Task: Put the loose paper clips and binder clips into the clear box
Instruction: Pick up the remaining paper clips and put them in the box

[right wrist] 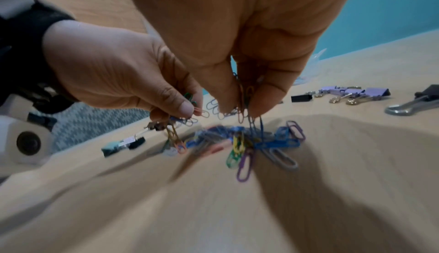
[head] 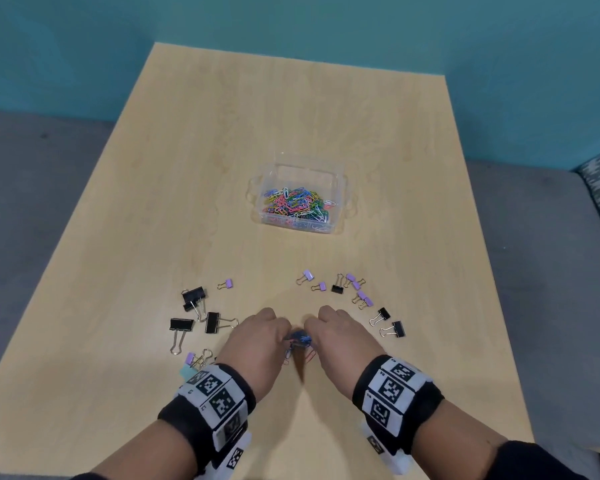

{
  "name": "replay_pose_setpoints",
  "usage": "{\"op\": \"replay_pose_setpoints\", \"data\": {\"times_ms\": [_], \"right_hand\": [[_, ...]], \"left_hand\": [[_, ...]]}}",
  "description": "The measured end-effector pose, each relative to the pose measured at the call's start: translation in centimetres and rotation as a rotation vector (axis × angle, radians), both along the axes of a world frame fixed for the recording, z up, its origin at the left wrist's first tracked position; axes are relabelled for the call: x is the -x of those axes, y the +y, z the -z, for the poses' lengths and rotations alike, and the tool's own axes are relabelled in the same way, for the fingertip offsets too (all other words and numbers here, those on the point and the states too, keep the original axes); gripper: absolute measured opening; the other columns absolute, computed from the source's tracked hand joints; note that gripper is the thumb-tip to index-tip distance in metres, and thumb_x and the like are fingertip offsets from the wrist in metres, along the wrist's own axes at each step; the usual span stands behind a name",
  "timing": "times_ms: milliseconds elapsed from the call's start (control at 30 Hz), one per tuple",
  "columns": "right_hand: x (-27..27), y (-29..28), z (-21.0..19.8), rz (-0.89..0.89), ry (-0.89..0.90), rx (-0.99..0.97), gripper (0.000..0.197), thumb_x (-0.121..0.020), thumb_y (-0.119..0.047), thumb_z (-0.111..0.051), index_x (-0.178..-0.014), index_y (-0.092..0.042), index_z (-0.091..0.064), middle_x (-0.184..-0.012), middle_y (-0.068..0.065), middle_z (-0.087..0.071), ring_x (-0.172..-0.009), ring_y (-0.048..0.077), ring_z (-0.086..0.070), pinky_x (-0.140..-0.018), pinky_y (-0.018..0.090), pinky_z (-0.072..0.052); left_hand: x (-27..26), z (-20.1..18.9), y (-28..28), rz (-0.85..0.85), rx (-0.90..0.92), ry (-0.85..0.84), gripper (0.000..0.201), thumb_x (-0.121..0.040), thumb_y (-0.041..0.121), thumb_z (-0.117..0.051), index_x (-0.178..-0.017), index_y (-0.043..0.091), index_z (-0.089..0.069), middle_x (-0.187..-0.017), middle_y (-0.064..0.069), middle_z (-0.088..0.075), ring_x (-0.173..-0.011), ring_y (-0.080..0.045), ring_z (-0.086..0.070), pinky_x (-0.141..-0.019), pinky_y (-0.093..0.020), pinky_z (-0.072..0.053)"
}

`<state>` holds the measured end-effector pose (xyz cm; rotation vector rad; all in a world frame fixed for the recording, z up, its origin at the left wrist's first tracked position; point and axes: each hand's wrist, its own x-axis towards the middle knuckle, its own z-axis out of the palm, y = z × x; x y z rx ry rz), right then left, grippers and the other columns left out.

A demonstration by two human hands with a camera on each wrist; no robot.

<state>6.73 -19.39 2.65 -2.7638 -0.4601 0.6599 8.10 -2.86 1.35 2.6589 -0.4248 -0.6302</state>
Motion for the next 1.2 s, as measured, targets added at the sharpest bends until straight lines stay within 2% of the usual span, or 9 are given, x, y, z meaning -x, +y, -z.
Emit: {"op": "replay_pose_setpoints", "data": {"times_ms": [167,333,433,600,700,800,900,1033,1200], "right_hand": [[-2.9,-1.2,-2.5,0.049,0.068,-0.113,0.007,-0.091,-0.012,-0.048,-0.087,-0.015,-0.053,-0.087,0.000,-0.046,-0.074,0.022,-0.046,-0.060,0.033,-0.034],[-9.8,-2.6,-5.7,0.252,0.001,-0.283,0.009,-0.083,-0.010,-0.059,-0.079,-0.018,-0.062,-0.076,-0.001,-0.054,-0.072,0.022,-0.054,-0.061,0.029,-0.038],[-14.7,-3.0,-6.1,0.436,0.029,-0.404,0.012,-0.080,-0.006,-0.061,-0.074,-0.017,-0.059,-0.070,0.002,-0.059,-0.065,0.030,-0.065,-0.063,0.036,-0.055],[-21.2,-2.1,-5.6,0.530,-0.003,-0.385,0.019,-0.079,-0.006,-0.064,-0.067,-0.020,-0.058,-0.062,0.002,-0.059,-0.069,0.031,-0.069,-0.067,0.045,-0.058],[-22.6,-1.4,-5.4,0.473,0.029,-0.329,0.005,-0.081,-0.015,-0.065,-0.078,-0.018,-0.062,-0.068,0.003,-0.065,-0.070,0.027,-0.069,-0.070,0.040,-0.057],[-21.9,-2.9,-5.1,0.478,-0.015,-0.300,0.019,-0.084,-0.021,-0.062,-0.102,-0.015,-0.066,-0.099,0.006,-0.068,-0.087,0.026,-0.065,-0.081,0.035,-0.052],[-18.0,-5.7,-4.4,0.416,-0.140,-0.145,0.028,-0.087,-0.010,-0.050,-0.111,-0.013,-0.065,-0.113,0.009,-0.066,-0.103,0.027,-0.059,-0.087,0.031,-0.045],[-10.8,-8.7,-2.2,0.376,0.009,0.069,0.043,-0.089,-0.006,-0.040,-0.127,-0.017,-0.055,-0.125,0.006,-0.058,-0.104,0.023,-0.058,-0.087,0.032,-0.048],[-6.3,-8.8,-0.3,0.268,0.028,0.113,0.056,-0.087,-0.001,-0.038,-0.141,-0.015,-0.037,-0.149,0.001,-0.035,-0.129,0.020,-0.040,-0.098,0.030,-0.039]], "left_hand": [[-2.8,-3.7,0.7,-0.091,0.186,0.143,0.016,-0.083,0.033,-0.065,-0.069,0.034,-0.057,-0.079,0.008,-0.052,-0.074,-0.012,-0.054,-0.066,-0.027,-0.040],[-10.3,-6.0,0.8,-0.183,0.291,0.001,0.011,-0.077,0.029,-0.072,-0.074,0.019,-0.069,-0.068,0.005,-0.059,-0.068,-0.015,-0.055,-0.061,-0.026,-0.039],[-15.5,-6.6,-0.1,-0.261,0.282,-0.065,0.005,-0.077,0.023,-0.073,-0.077,0.018,-0.069,-0.062,0.009,-0.054,-0.063,-0.015,-0.051,-0.054,-0.023,-0.033],[-20.8,-6.2,-2.5,-0.311,0.219,-0.075,0.004,-0.077,0.021,-0.070,-0.074,0.021,-0.067,-0.067,0.003,-0.058,-0.069,-0.020,-0.056,-0.058,-0.024,-0.035],[-21.5,-5.8,-2.9,-0.331,0.249,-0.034,0.017,-0.079,0.024,-0.069,-0.095,0.019,-0.069,-0.085,0.000,-0.066,-0.080,-0.021,-0.063,-0.066,-0.025,-0.045],[-20.5,-5.5,-1.7,-0.332,0.252,-0.088,0.036,-0.082,0.028,-0.066,-0.118,0.020,-0.063,-0.109,-0.002,-0.063,-0.093,-0.021,-0.060,-0.080,-0.027,-0.044],[-16.3,-4.9,0.2,-0.280,0.237,-0.226,0.031,-0.085,0.024,-0.062,-0.116,0.019,-0.064,-0.109,-0.008,-0.060,-0.095,-0.027,-0.060,-0.083,-0.032,-0.044],[-6.8,-2.2,0.5,0.105,0.189,-0.244,0.028,-0.084,0.020,-0.050,-0.106,0.014,-0.065,-0.109,-0.010,-0.062,-0.095,-0.032,-0.061,-0.080,-0.038,-0.052],[-1.4,2.2,-1.5,0.378,0.008,-0.202,0.055,-0.080,0.041,-0.055,-0.128,0.015,-0.045,-0.140,-0.011,-0.045,-0.127,-0.030,-0.044,-0.098,-0.039,-0.046]]}}
